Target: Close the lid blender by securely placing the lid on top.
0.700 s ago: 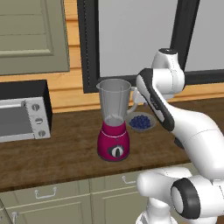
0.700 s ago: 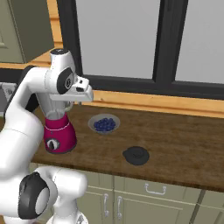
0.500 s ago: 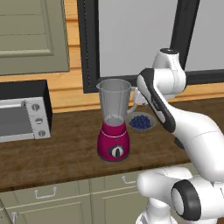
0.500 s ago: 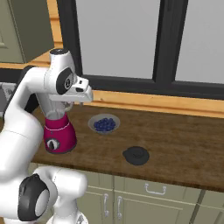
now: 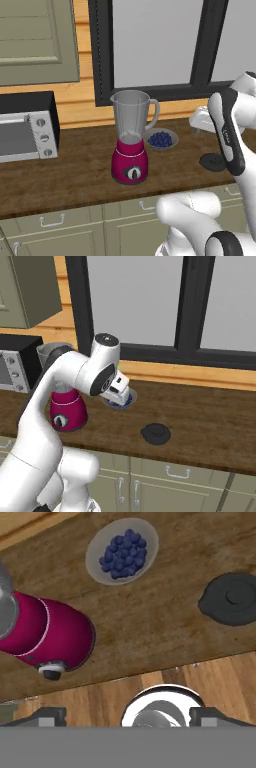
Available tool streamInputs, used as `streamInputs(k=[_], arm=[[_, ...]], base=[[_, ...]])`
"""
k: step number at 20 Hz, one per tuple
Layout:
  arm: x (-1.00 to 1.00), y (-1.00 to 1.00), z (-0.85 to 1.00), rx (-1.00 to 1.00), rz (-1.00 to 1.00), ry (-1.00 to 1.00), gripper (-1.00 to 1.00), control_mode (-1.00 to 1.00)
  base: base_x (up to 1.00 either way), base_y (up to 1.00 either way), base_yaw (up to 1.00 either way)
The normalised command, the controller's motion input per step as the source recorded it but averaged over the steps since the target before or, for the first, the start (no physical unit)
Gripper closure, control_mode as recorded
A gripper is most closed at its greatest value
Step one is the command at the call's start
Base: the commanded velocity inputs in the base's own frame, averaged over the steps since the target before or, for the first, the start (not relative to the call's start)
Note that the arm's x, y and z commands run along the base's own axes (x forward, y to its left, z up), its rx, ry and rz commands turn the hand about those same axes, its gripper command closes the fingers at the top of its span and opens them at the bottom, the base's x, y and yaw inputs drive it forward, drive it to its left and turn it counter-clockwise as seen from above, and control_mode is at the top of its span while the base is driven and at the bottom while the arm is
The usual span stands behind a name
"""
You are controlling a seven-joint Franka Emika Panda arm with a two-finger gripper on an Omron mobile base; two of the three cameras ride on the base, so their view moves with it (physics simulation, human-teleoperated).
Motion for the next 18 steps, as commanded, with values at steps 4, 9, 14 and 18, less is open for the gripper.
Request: streamInputs(k=[4,9,14,18], arm=[[-0.37,-1.00,-0.44,0.19,-0.39,0.08,-1.00,-1.00],[-0.01,-0.88,-0.50,0.10,-0.37,0.15,-1.00,-1.00],[0.76,-0.32,-0.20,-0.04,-0.12,0.29,-1.00,-1.00],[0.81,-0.29,-0.26,-0.03,-0.13,0.33,-1.00,-1.00]], base=[[0.00,0.00,0.00],[0.00,0.00,0.00],[0.00,0.00,0.00],[0.00,0.00,0.00]])
